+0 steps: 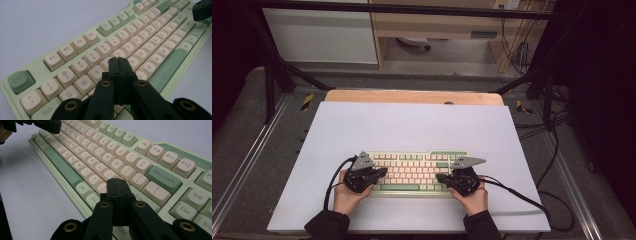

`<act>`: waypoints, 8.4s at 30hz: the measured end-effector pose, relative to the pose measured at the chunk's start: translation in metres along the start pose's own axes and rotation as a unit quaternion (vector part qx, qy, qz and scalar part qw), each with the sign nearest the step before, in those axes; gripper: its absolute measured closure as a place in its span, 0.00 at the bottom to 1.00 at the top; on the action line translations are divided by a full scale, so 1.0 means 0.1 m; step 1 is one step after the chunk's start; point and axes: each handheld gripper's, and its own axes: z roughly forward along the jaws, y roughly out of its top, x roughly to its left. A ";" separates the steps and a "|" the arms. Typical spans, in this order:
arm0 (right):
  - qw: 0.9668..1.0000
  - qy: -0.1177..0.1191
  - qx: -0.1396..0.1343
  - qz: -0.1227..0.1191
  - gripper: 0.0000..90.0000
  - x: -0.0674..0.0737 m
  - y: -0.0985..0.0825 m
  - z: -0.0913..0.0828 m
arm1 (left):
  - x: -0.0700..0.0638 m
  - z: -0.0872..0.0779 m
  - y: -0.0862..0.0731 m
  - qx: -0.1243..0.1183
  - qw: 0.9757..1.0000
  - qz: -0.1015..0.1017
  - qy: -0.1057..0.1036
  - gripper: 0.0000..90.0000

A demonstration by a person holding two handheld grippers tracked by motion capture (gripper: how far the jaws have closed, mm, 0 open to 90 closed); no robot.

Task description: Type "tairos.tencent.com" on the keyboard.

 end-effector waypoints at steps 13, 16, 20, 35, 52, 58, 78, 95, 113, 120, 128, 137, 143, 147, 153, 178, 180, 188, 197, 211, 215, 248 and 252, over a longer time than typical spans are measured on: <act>1.000 0.000 0.001 0.004 1.00 0.03 0.05 0.04 | 0.13 -0.22 -0.13 -0.011 1.000 -0.016 0.007 1.00; 1.000 0.001 0.002 -0.001 1.00 0.04 0.07 0.06 | 0.15 -0.25 -0.16 -0.012 1.000 -0.017 0.009 1.00; 1.000 0.000 0.000 0.004 1.00 0.06 0.13 0.10 | 0.18 -0.29 -0.21 -0.010 1.000 -0.021 0.010 1.00; 1.000 -0.001 -0.002 0.010 1.00 0.13 0.31 0.35 | 0.24 -0.36 -0.28 -0.016 0.999 -0.031 0.010 1.00; 1.000 -0.016 0.017 0.009 1.00 0.14 0.37 0.61 | 0.24 -0.35 -0.29 -0.016 0.999 -0.032 0.007 1.00; 1.000 -0.018 0.016 0.008 1.00 0.14 0.37 0.63 | 0.24 -0.35 -0.29 -0.015 0.999 -0.032 0.006 1.00; 1.000 -0.010 0.006 -0.012 1.00 0.19 0.39 0.44 | 0.24 -0.36 -0.28 -0.017 0.999 -0.032 0.007 1.00; 1.000 -0.007 0.006 -0.008 1.00 0.15 0.29 0.17 | 0.22 -0.35 -0.26 -0.017 0.999 -0.031 0.008 1.00; 1.000 -0.012 0.011 0.000 1.00 0.06 0.08 0.05 | 0.17 -0.26 -0.16 -0.017 0.999 -0.026 0.008 1.00; 1.000 -0.011 0.006 0.001 1.00 0.05 0.06 0.01 | 0.15 -0.19 -0.12 -0.013 1.000 -0.023 0.008 1.00; 1.000 -0.015 0.011 0.001 1.00 0.05 0.04 0.02 | 0.15 -0.12 -0.11 -0.007 1.000 -0.022 0.011 1.00; 1.000 -0.013 0.011 0.003 1.00 0.05 0.03 0.02 | 0.13 -0.04 -0.12 0.004 1.000 -0.017 0.011 1.00; 1.000 -0.012 0.013 0.001 1.00 0.04 0.03 0.04 | 0.12 -0.01 -0.13 0.008 1.000 -0.015 0.012 1.00; 1.000 -0.011 0.012 0.000 1.00 0.04 0.03 0.04 | 0.12 -0.01 -0.13 0.007 1.000 -0.014 0.012 1.00; 1.000 -0.010 0.014 0.003 1.00 0.05 0.03 0.04 | 0.12 0.01 -0.15 0.011 1.000 -0.012 0.013 1.00; 1.000 -0.006 0.007 0.009 1.00 0.05 0.04 0.05 | 0.14 -0.18 -0.19 -0.006 1.000 -0.016 0.008 1.00; 1.000 -0.006 0.008 0.008 1.00 0.05 0.05 0.05 | 0.14 -0.19 -0.20 -0.005 1.000 -0.016 0.008 1.00; 1.000 -0.001 0.006 0.004 1.00 0.09 0.09 0.09 | 0.16 -0.22 -0.22 -0.008 1.000 -0.019 0.008 1.00; 1.000 0.005 0.010 0.000 1.00 0.14 0.11 0.16 | 0.17 -0.25 -0.23 -0.010 1.000 -0.021 0.008 1.00; 1.000 0.017 0.017 -0.011 1.00 0.23 0.15 0.32 | 0.18 -0.25 -0.23 -0.011 1.000 -0.021 0.006 1.00; 1.000 0.017 0.021 -0.011 1.00 0.23 0.15 0.35 | 0.18 -0.25 -0.23 -0.011 1.000 -0.021 0.006 1.00; 1.000 0.008 0.008 -0.028 1.00 0.21 0.16 0.21 | 0.17 -0.26 -0.23 -0.012 1.000 -0.021 0.006 1.00; 1.000 0.010 0.006 -0.023 1.00 0.17 0.12 0.17 | 0.16 -0.26 -0.22 -0.013 1.000 -0.019 0.005 1.00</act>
